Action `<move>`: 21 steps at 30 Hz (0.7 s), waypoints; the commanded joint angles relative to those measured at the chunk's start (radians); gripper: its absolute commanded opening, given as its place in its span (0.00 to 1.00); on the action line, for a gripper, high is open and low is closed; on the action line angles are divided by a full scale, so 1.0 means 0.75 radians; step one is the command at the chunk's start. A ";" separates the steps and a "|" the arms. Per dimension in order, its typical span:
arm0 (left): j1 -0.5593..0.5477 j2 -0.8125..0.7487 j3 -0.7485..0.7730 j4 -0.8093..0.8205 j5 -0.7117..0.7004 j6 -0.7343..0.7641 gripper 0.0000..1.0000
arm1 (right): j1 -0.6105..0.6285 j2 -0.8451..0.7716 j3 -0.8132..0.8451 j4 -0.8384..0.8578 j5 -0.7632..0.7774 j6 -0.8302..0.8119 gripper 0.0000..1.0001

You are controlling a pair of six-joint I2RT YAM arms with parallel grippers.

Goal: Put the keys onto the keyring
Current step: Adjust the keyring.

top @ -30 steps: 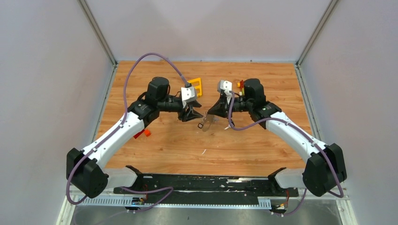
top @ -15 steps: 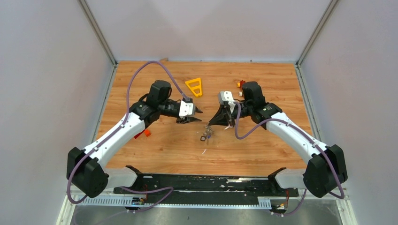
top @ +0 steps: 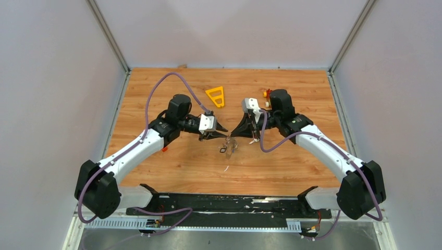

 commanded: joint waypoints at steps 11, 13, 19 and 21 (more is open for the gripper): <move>-0.022 -0.014 -0.097 0.452 -0.047 -0.307 0.31 | 0.003 -0.031 -0.027 0.218 0.012 0.163 0.00; -0.023 -0.021 -0.111 0.445 -0.043 -0.279 0.32 | 0.003 -0.034 -0.032 0.236 0.031 0.185 0.00; -0.023 -0.048 -0.127 0.389 -0.114 -0.180 0.33 | 0.003 -0.039 -0.026 0.235 0.122 0.215 0.00; -0.022 -0.059 -0.132 0.381 -0.181 -0.158 0.34 | 0.003 -0.044 -0.014 0.223 0.184 0.230 0.00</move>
